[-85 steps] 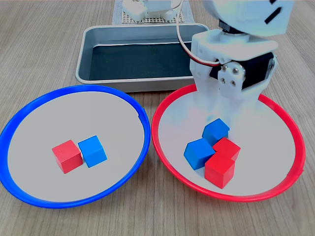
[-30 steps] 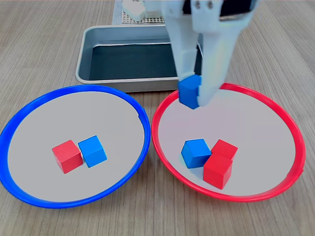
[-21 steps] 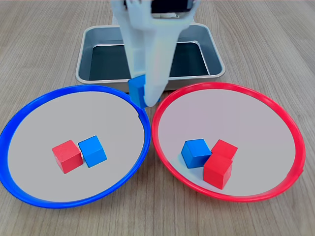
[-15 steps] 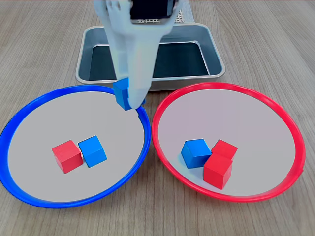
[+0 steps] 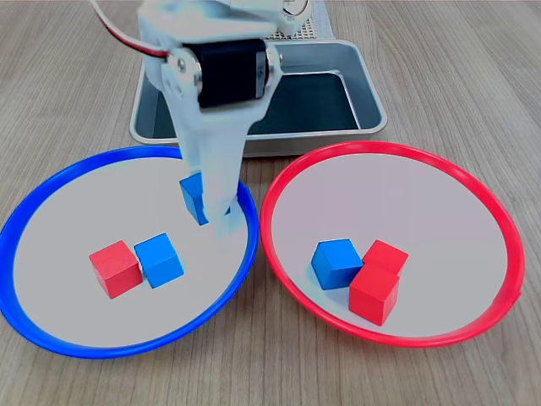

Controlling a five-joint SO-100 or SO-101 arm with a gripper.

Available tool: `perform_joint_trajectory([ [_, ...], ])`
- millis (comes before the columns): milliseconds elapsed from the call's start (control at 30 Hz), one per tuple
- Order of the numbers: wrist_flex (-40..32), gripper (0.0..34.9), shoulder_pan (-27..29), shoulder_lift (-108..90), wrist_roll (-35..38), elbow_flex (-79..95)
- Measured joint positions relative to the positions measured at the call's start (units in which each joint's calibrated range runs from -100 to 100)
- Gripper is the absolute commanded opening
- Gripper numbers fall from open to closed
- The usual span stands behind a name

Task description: Relocate any misplaced blocks to their matching dishes.

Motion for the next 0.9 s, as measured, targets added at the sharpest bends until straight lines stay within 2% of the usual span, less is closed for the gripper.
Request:
perform_joint_trajectory([
  [233, -0.3, 1.5, 0.6, 3.2, 0.5, -2.1],
  [300, -0.3, 3.4, 0.6, 4.2, 0.7, -2.9],
  [400, -0.3, 8.4, 0.4, 4.7, 0.9, -3.4],
  [500, -0.3, 10.5, 0.4, 4.8, 0.9, -3.4],
  [900, 1.2, 13.3, 0.4, 2.0, 0.9, -2.5],
])
